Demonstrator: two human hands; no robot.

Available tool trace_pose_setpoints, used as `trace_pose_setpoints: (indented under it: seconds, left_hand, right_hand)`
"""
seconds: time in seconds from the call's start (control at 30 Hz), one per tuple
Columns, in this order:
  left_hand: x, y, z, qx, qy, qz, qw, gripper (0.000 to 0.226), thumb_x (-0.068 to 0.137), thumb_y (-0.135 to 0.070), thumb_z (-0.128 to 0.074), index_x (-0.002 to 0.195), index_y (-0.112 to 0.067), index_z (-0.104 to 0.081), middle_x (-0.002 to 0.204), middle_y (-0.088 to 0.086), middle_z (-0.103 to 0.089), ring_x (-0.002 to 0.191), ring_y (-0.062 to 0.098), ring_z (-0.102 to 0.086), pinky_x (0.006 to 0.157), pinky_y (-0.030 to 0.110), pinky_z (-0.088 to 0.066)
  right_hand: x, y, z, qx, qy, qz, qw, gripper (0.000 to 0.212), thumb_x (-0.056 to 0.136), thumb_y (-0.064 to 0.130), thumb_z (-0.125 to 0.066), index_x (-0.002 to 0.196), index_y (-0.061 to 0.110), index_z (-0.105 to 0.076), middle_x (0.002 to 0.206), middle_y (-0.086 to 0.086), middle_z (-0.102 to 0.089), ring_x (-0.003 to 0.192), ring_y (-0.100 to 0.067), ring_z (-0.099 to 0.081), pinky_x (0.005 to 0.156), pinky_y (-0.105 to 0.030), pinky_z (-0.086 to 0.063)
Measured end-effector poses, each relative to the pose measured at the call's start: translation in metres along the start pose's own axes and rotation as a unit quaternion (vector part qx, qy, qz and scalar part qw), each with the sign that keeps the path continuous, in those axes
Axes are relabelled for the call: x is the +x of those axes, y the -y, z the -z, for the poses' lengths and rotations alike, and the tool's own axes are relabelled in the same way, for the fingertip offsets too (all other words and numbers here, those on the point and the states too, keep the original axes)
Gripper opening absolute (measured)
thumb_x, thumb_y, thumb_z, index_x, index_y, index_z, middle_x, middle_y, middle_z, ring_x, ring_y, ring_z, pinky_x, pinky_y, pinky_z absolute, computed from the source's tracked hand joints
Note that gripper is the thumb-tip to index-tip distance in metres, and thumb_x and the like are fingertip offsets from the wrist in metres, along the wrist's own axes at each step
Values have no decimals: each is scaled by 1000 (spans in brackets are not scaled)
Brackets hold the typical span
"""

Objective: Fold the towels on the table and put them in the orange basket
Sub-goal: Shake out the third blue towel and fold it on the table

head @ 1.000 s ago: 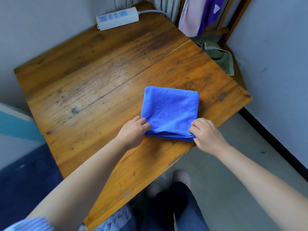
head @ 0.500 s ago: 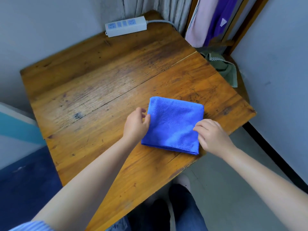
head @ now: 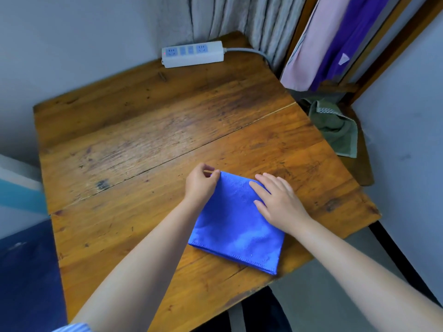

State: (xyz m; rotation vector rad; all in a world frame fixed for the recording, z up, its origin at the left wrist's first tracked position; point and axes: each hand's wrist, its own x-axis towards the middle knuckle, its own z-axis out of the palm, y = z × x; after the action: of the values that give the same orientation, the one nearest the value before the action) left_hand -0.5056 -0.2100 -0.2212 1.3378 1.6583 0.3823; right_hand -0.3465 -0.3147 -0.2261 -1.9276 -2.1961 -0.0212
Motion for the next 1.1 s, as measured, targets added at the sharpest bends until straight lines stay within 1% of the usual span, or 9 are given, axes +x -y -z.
trace_pose_setpoints:
  seconds: [0.1, 0.27, 0.37, 0.5, 0.63, 0.77, 0.87, 0.97, 1.1]
  left_hand:
    - [3, 2, -1, 48, -4, -3, 999, 23, 92, -32, -49, 105, -14, -54, 88, -1, -55, 78, 18, -50, 64, 26, -36]
    - [1, 3, -3, -12, -35, -2, 999, 6, 87, -18, -58, 86, -19, -53, 70, -13, -50, 63, 4, -47, 51, 14, -36]
    - [-3, 6, -5, -26, -58, -21, 998, 28, 84, -8, -60, 64, -25, -51, 65, -13, -52, 58, 3, -46, 43, 6, -34]
    - [-7, 12, -10, -38, -81, -28, 996, 38, 82, 2, -56, 58, -26, -46, 63, -11, -51, 59, 8, -46, 48, 7, -34]
    - [-9, 14, -17, 30, -118, -97, 988, 32, 79, 10, -53, 63, -16, -47, 64, -9, -45, 68, 16, -44, 58, 9, -34]
    - [-13, 18, -26, 110, -122, -131, 978, 7, 85, 7, -50, 81, 10, -56, 79, 19, -51, 77, 30, -48, 63, 18, -25]
    - [-18, 19, -23, 157, -112, -127, 973, 16, 91, -4, -49, 96, 9, -57, 95, 24, -57, 91, 35, -52, 76, 27, -32]
    - [-36, 26, -11, 205, -112, -138, 963, 25, 89, -8, -51, 108, 7, -59, 108, 24, -60, 102, 37, -55, 88, 39, -42]
    - [-74, 47, 1, 257, -116, -132, 950, 42, 83, -21, -40, 101, 9, -64, 100, 25, -65, 93, 41, -65, 76, 46, -53]
  right_hand:
    - [-1, -7, -5, 18, 26, 5, 1000, 49, 57, 14, -84, 103, 4, -69, 105, -17, -69, 97, -33, -67, 77, -49, -53]
    - [-10, -13, -8, 38, 40, 4, 998, 51, 56, 12, -84, 104, 3, -68, 107, -19, -68, 98, -34, -66, 78, -51, -52]
    - [-12, -14, -11, 34, 48, 4, 998, 51, 56, 14, -84, 104, 5, -69, 108, -18, -68, 98, -34, -66, 78, -51, -52]
    - [-13, -13, -13, 9, 60, -4, 998, 42, 67, 21, -71, 107, 9, -68, 113, -14, -67, 101, -30, -66, 80, -51, -51]
    - [-16, -11, -15, -37, 101, -15, 994, 51, 67, 28, -61, 114, 10, -64, 122, -13, -63, 108, -32, -62, 82, -59, -47]
    - [-17, -11, -15, -57, 114, -11, 992, 53, 67, 28, -71, 116, 10, -63, 124, -13, -61, 110, -33, -60, 83, -62, -44]
    - [-15, -9, -9, -52, 138, -16, 989, 61, 59, 27, -83, 114, 8, -64, 122, -14, -62, 110, -35, -60, 82, -64, -42]
    - [-5, -7, 0, -29, 123, -10, 992, 38, 71, 22, -67, 104, 3, -68, 116, -18, -65, 108, -38, -60, 82, -67, -41]
    - [33, 3, 7, 52, 84, 63, 993, 36, 78, 15, -51, 105, -2, -65, 118, -20, -62, 112, -42, -56, 88, -67, -36]
